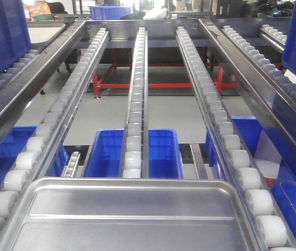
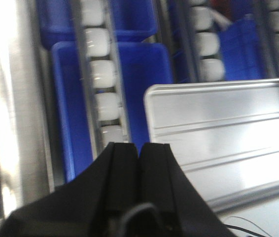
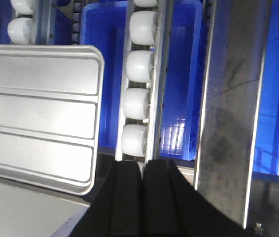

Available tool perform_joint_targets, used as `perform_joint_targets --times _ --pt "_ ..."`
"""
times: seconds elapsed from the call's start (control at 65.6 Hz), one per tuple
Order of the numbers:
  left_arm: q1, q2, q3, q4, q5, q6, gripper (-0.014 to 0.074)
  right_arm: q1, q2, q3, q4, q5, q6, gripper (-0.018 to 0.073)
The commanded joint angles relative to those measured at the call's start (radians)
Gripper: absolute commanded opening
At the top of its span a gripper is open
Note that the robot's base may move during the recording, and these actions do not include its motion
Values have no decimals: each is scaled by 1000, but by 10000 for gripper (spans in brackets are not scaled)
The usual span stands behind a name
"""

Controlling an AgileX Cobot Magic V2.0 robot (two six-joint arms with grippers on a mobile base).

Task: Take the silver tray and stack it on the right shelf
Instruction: 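Position both open grippers around the tray's opposite side rims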

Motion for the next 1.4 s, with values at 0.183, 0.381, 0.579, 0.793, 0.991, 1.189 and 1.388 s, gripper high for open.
perform_joint_targets --times 0.183,0.381,0.579,0.793,0.991,1.189,1.388 --pt "-17 165 -127 209 16 -214 -91 2 96 -103 -72 -80 143 78" --pt "-144 269 -152 277 24 -373 -91 29 207 -167 -76 -105 166 78" --pt "-350 347 -152 528 94 -752 -91 160 316 -222 -210 -140 350 78" --pt "-508 400 -152 553 137 -905 -91 363 404 -253 -520 -86 702 78" --pt "-541 481 -180 541 150 -920 -91 498 446 -258 -494 -75 764 78" --pt "-541 581 -268 545 155 -916 -91 516 494 -258 -466 -106 765 78" --pt "-541 659 -294 532 138 -913 -91 516 531 -256 -466 -130 765 82"
